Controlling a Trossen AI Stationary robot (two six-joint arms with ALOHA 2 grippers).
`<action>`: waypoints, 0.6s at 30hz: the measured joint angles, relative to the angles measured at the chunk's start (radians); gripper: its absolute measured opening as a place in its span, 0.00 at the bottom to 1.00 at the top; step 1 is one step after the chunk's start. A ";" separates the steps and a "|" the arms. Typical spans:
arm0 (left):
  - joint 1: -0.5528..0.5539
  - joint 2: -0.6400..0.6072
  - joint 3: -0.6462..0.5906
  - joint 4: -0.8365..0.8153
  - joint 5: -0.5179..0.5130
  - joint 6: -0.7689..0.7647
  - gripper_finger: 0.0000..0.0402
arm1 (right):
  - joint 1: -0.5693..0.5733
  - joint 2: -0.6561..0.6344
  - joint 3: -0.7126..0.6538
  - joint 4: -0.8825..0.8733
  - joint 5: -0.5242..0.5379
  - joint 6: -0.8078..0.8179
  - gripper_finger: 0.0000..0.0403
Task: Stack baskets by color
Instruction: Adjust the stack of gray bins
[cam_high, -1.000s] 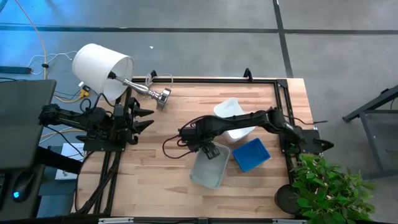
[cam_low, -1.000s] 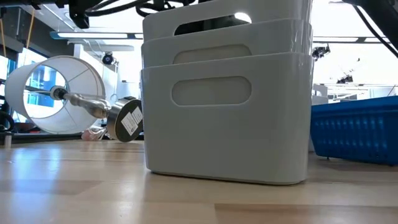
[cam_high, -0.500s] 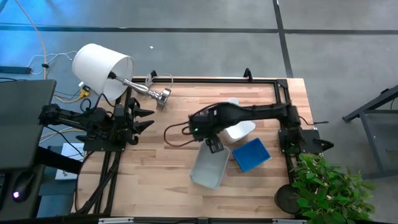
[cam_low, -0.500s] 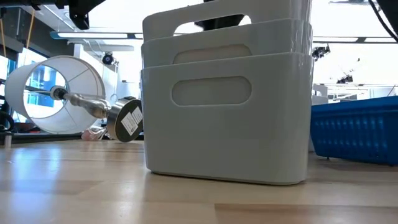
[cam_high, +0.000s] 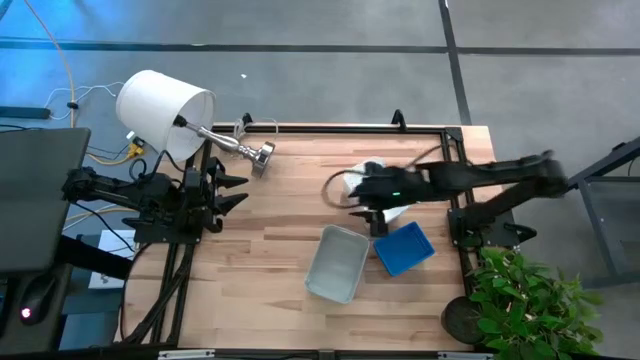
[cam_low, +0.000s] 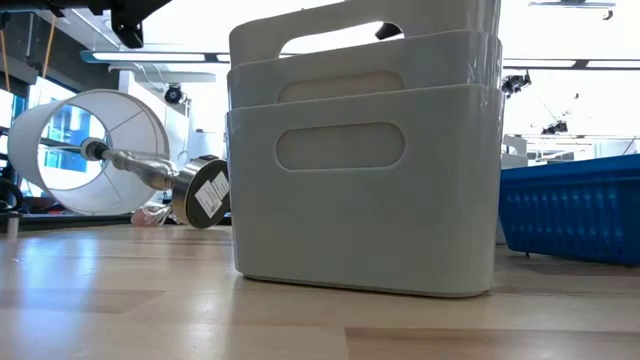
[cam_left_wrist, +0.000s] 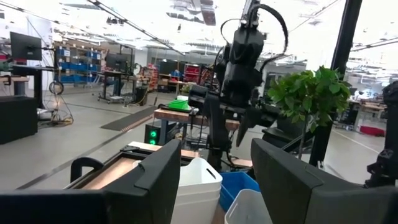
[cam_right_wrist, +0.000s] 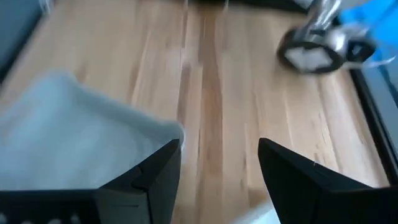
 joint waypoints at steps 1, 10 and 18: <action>0.000 0.000 0.000 0.000 -0.004 -0.001 0.46 | 0.000 -0.046 -0.065 0.077 0.000 0.021 0.51; 0.000 0.000 0.000 0.000 -0.025 -0.003 0.46 | 0.051 -0.236 -0.367 0.374 -0.034 0.178 0.49; 0.000 0.000 0.000 0.001 -0.026 -0.003 0.46 | 0.256 -0.145 -0.275 0.109 0.083 0.260 0.07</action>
